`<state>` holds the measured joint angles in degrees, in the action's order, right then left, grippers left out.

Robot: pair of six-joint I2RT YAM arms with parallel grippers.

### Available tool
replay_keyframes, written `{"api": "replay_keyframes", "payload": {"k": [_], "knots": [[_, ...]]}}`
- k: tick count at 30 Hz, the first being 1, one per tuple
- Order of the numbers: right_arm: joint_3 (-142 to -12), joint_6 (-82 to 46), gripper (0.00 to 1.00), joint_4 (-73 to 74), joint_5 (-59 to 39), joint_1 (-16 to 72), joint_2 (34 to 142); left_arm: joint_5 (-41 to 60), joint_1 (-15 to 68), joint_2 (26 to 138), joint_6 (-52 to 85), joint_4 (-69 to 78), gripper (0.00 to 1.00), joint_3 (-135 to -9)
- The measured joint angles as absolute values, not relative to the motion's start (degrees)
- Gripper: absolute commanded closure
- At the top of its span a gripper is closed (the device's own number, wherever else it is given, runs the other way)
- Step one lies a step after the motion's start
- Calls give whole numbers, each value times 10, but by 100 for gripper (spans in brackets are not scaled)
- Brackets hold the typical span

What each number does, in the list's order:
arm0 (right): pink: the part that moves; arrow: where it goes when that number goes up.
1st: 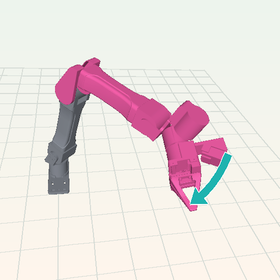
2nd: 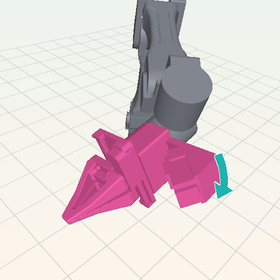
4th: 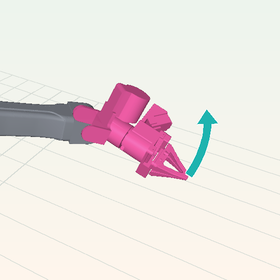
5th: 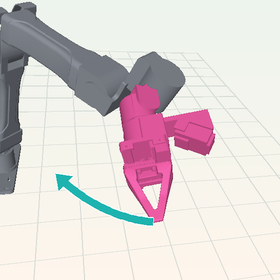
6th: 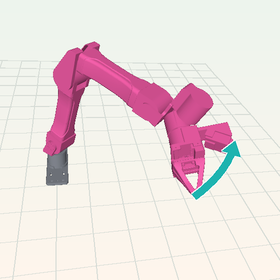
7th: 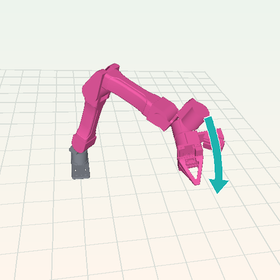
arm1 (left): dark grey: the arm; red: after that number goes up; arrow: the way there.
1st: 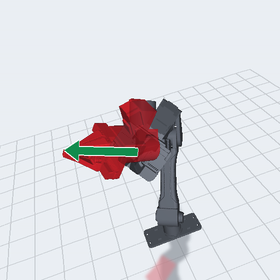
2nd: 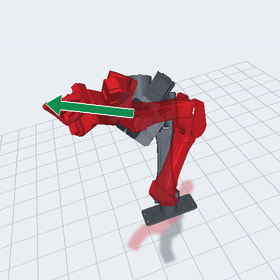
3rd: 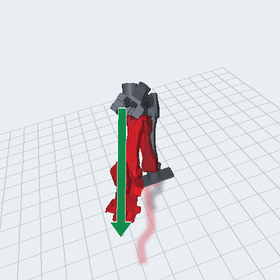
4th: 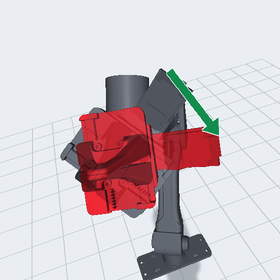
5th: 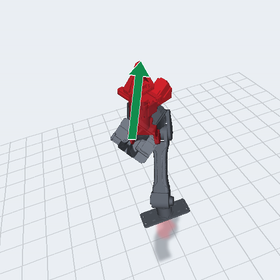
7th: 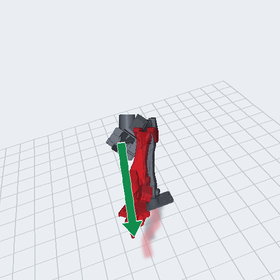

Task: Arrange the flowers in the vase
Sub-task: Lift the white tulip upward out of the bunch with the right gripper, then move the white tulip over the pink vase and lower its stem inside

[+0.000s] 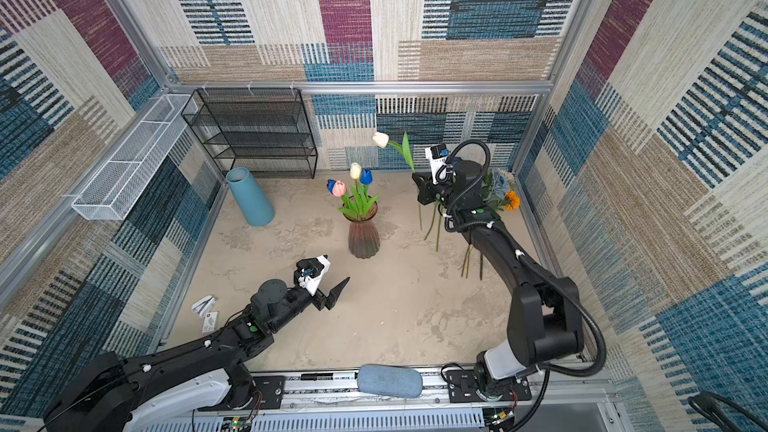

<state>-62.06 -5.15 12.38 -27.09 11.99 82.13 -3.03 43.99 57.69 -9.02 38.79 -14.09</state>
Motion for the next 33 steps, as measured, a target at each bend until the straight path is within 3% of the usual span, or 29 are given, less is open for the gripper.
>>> {"api": "replay_keyframes", "payload": {"k": [6,15,23,33], "knots": [[-527,-102,99,349,-282,167,757,-30,440,572,-90,388,11,-136],[-577,-139,99,557,-279,252,813,-30,440,565,-90,388,11,-134],[-599,-126,99,618,-261,279,898,-32,440,559,-90,388,11,-133],[-552,-104,98,637,-249,279,928,-41,440,533,-90,378,11,-130]]}}
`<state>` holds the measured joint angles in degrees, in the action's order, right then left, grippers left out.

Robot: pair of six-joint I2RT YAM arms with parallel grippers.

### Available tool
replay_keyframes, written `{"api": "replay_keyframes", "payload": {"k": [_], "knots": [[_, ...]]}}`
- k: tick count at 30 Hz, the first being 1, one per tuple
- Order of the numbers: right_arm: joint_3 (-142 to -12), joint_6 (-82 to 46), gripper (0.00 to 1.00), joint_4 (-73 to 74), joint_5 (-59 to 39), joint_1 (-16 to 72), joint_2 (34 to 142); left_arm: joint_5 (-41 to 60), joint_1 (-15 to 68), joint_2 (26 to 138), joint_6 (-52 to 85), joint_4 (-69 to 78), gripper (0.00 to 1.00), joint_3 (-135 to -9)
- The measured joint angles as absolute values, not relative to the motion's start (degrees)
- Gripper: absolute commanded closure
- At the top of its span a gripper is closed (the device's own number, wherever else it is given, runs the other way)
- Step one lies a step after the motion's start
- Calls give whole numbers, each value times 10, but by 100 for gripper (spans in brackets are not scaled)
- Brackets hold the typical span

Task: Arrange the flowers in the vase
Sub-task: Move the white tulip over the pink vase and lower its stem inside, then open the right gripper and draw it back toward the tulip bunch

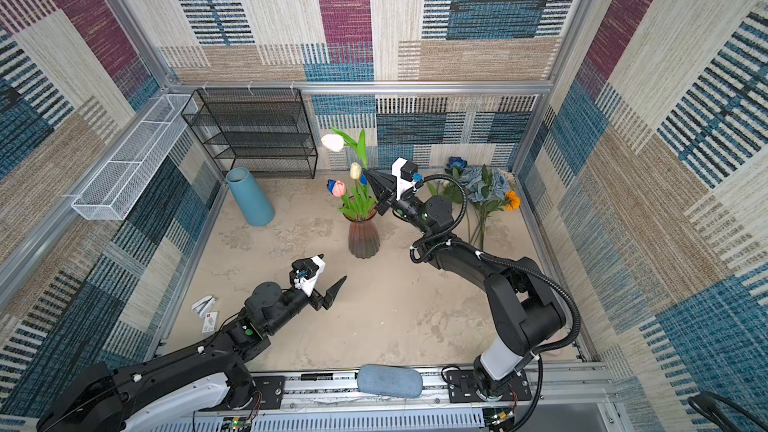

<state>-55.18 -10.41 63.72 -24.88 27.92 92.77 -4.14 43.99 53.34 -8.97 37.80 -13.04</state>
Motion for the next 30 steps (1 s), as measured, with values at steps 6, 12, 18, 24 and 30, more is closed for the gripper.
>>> {"api": "replay_keyframes", "payload": {"k": [6,12,18,24,30], "knots": [[-522,-102,98,661,-241,280,943,-43,440,557,-87,402,11,-117],[-522,-102,96,668,-238,280,964,-42,440,585,-87,413,11,-122],[-526,-98,93,661,-247,281,968,-41,440,597,-88,427,12,-125],[-515,-95,81,650,-251,283,968,-41,440,589,-88,426,11,-125],[-506,-82,76,624,-251,288,960,-43,440,581,-88,421,12,-125]]}}
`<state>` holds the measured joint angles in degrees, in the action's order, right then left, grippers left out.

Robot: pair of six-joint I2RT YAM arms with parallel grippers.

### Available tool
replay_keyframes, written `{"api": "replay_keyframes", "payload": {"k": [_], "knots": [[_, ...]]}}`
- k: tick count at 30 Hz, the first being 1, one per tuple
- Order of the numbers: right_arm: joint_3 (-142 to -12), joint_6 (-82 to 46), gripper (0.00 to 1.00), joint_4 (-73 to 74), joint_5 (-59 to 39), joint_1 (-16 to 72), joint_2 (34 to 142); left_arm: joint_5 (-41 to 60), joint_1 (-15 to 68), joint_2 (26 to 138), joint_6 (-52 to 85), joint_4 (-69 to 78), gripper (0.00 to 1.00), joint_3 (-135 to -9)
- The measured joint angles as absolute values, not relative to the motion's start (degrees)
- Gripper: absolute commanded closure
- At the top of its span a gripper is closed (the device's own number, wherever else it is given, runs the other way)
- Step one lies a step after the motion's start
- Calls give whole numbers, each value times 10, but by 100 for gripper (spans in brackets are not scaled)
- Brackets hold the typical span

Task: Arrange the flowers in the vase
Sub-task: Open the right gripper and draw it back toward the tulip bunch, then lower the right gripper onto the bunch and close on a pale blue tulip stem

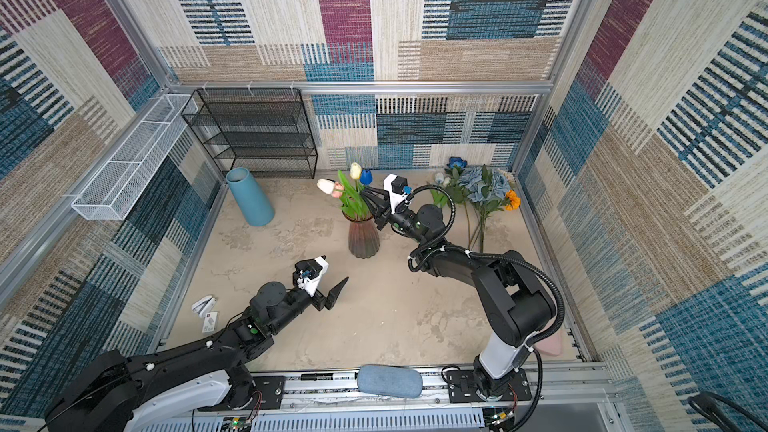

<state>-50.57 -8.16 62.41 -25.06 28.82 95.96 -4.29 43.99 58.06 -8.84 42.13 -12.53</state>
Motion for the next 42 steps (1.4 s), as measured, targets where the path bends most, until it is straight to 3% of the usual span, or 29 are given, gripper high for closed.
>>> {"api": "replay_keyframes", "payload": {"k": [10,17,23,31,37,42], "knots": [[-501,-64,68,587,-234,289,913,-43,440,578,-88,420,11,-125],[-495,-41,65,553,-168,285,827,-43,440,578,-88,420,12,-126],[-506,-69,67,462,-141,196,823,-44,440,563,-88,419,11,-123],[-675,-128,76,167,-112,93,980,-46,440,561,-88,417,12,-122],[-769,-127,76,-15,-86,85,1090,-45,440,570,-88,416,12,-123],[-799,-123,76,-83,-47,85,1148,-45,440,571,-88,416,11,-124]]}}
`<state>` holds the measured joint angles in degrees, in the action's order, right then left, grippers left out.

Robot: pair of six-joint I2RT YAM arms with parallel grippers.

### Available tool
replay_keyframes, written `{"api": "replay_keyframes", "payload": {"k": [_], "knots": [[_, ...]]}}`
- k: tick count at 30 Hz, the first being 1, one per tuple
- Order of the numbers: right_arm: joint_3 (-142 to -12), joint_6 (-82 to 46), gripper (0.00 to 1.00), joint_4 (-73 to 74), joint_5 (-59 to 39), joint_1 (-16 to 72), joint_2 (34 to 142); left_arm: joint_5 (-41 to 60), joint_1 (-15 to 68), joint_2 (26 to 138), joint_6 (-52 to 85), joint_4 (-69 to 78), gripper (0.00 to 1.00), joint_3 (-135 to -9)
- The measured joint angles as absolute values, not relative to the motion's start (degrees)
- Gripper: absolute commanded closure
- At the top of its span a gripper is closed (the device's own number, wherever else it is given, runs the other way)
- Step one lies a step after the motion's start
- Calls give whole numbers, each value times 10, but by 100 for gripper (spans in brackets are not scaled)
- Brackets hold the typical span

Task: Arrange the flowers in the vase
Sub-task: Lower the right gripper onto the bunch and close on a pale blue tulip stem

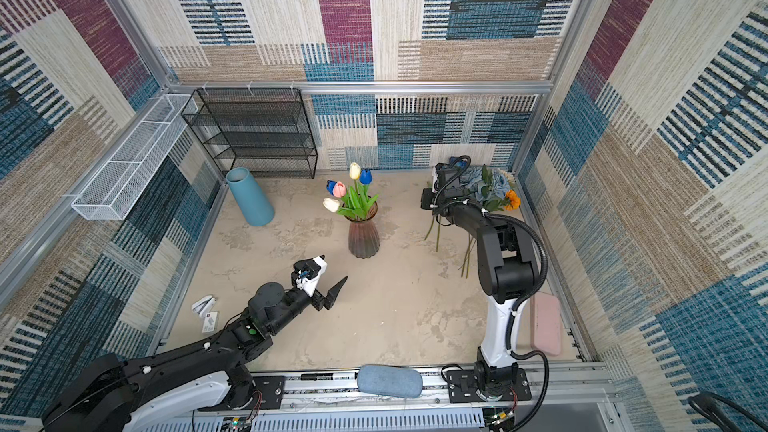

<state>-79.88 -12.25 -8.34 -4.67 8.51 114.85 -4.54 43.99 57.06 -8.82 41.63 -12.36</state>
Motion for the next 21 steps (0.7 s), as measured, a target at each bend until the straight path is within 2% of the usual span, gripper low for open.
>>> {"api": "replay_keyframes", "payload": {"k": [11,21], "knots": [[-806,-117,70,-114,1,85,1200,-46,440,577,-88,415,11,-126],[-827,-108,74,-108,4,86,1227,-46,440,588,-88,407,12,-135]]}}
